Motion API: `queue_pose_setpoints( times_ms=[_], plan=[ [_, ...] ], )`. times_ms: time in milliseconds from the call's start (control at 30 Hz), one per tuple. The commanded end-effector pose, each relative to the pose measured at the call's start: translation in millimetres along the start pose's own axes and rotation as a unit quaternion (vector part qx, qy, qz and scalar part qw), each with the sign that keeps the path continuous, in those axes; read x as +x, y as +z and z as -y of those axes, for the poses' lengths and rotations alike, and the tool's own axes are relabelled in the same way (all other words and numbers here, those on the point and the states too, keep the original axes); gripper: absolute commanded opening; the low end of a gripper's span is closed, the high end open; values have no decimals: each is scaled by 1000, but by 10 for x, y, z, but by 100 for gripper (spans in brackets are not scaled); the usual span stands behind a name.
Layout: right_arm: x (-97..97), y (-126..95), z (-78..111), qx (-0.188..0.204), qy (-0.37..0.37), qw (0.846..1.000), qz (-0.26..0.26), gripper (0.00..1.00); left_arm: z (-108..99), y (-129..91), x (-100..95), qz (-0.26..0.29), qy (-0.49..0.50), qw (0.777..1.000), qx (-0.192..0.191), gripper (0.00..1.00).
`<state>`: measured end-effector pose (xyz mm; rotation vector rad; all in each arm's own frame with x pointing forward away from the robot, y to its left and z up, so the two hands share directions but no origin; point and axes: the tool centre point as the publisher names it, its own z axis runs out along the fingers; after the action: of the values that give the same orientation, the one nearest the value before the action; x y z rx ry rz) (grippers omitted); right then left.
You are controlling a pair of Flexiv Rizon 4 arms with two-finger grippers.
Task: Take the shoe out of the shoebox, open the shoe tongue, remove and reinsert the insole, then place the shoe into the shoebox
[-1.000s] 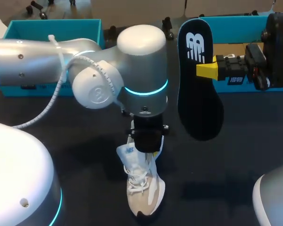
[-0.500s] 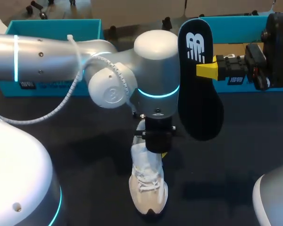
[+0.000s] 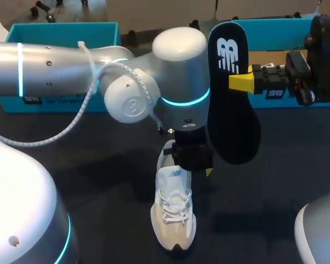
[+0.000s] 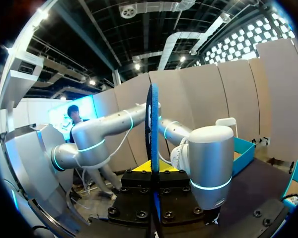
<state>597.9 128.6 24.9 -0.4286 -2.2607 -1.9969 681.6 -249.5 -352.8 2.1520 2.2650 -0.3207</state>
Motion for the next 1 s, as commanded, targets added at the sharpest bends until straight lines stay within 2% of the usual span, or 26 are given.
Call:
queue_pose_setpoints(
  times_ms=[33, 233, 367, 400, 500, 600, 733, 1000],
  plan=[
    [-36, 35, -27, 3, 1, 1000, -2, 0, -36, -283, 103, 48, -11, 999, 4, 100],
    [-36, 35, -27, 3, 1, 1000, -2, 0, -128, -677, 79, 151, -29, 987, 42, 100],
    [-36, 35, -27, 3, 1, 1000, -2, 0, -176, -924, 80, 228, -28, 970, 78, 100],
    [-36, 35, -27, 3, 1, 1000, -2, 0, -197, -1013, 88, 256, -22, 961, 100, 100],
    [-36, 35, -27, 3, 1, 1000, -2, 0, -220, -1177, 99, 313, -10, 942, 122, 100],
    [-36, 35, -27, 3, 1, 1000, -2, 0, -181, -1292, 105, 357, 5, 926, 123, 100],
    [-36, 35, -27, 3, 1, 1000, -2, 0, -99, -1469, 67, 423, 13, 901, 96, 100],
    [-36, 35, -27, 3, 1, 1000, -2, 0, -88, -1518, 34, 425, 14, 900, 92, 100]
  ],
)
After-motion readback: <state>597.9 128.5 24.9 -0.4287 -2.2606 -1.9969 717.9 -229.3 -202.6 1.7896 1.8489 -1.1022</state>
